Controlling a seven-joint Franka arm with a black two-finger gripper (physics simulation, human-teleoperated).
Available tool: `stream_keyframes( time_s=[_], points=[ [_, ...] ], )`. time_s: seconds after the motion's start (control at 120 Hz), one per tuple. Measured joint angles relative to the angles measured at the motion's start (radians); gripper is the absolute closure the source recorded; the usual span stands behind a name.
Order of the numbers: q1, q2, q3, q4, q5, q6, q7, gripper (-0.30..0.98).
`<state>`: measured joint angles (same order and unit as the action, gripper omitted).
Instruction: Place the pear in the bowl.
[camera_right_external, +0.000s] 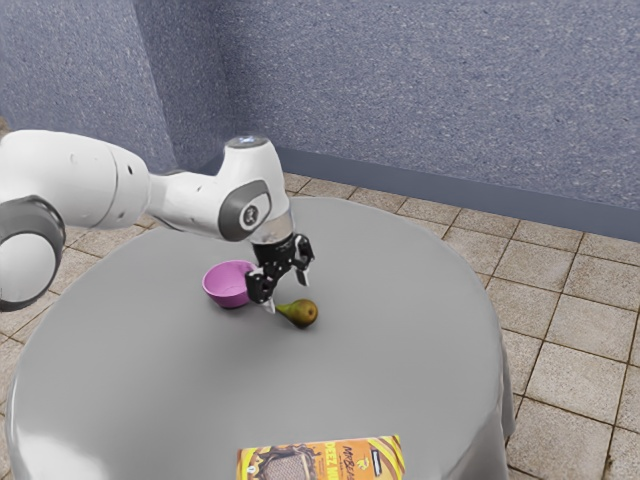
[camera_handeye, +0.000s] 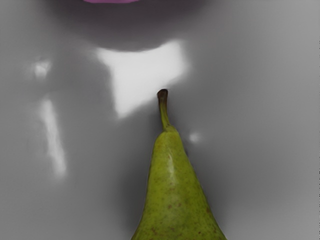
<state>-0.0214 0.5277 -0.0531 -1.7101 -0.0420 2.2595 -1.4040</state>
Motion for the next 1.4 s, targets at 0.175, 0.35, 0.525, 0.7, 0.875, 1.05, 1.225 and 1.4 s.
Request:
stream_keyframes(
  time_s=[0.175,0.35,0.525,0.7,0.875,1.05,1.225,1.4],
  points=[
    [0.0,0.042,0.001,0.033,0.0,-0.004,-0.017,0.0],
    [0.0,0.087,-0.005,0.078,-0.003,-0.003,-0.031,0.0],
    [0.0,0.119,-0.014,0.109,0.0,-0.005,-0.041,0.0],
    [0.0,0.124,-0.025,0.11,-0.001,-0.003,-0.048,0.0],
    [-0.001,0.116,-0.041,0.105,-0.005,0.002,-0.054,0.0],
    [-0.001,0.119,-0.042,0.095,-0.005,0.006,-0.06,0.0],
    [-0.001,0.118,-0.042,0.094,-0.003,0.007,-0.065,0.03],
    [-0.002,0.117,-0.042,0.082,-0.004,0.016,-0.067,0.07]
  ],
)
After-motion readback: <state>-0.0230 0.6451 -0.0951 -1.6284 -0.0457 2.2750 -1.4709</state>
